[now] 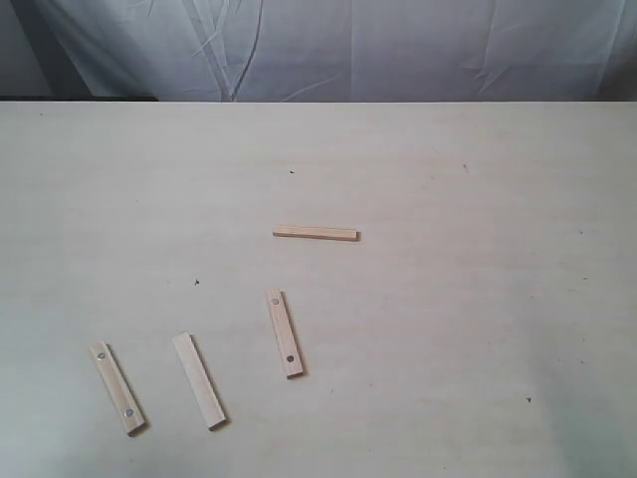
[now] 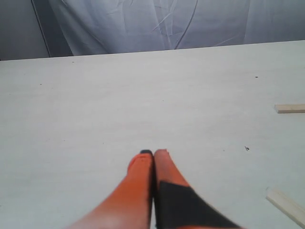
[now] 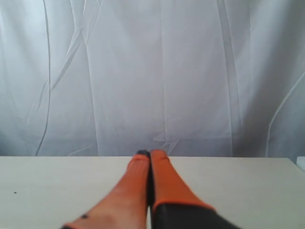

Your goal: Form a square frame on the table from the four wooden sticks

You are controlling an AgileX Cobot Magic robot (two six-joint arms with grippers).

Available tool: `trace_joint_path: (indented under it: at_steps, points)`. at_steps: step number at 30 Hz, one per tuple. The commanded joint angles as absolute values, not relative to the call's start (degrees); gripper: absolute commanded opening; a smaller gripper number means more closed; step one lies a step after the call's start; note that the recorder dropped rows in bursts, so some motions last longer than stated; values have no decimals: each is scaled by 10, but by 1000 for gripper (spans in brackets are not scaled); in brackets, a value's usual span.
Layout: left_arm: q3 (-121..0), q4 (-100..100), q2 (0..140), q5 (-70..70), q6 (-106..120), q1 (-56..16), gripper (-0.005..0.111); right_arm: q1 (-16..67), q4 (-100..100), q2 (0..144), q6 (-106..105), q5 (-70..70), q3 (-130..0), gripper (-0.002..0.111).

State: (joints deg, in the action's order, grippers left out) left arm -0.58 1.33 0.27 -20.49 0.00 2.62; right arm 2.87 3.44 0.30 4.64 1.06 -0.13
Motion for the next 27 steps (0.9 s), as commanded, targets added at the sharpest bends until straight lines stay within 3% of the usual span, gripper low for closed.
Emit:
trace_joint_path:
  at_steps: [1, 22, 27]
  points:
    - [-3, 13, 0, -196, 0, 27, 0, 25, 73, 0, 41, 19, 0, -1]
    - [-3, 13, 0, -196, 0, 27, 0, 25, 60, 0, 41, 74, 0, -1]
    - [-3, 13, 0, -196, 0, 27, 0, 25, 7, 53, 41, -42, -61, -1]
